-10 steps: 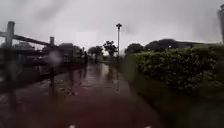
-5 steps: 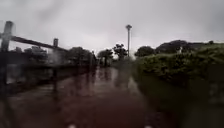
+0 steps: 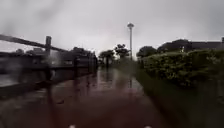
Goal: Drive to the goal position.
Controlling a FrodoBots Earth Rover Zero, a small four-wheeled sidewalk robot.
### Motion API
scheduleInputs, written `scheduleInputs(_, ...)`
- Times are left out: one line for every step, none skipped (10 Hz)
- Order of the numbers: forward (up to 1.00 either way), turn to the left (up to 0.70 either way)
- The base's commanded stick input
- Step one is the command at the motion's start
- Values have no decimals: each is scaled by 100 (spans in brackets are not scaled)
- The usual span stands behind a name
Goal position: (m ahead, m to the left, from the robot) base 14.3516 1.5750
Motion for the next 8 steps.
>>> scheduleInputs(100, 0)
scheduleInputs(100, 0)
scheduleInputs(100, 0)
scheduleInputs(100, 0)
scheduleInputs(100, 0)
scheduleInputs(100, 0)
scheduleInputs(100, 0)
scheduleInputs(100, 0)
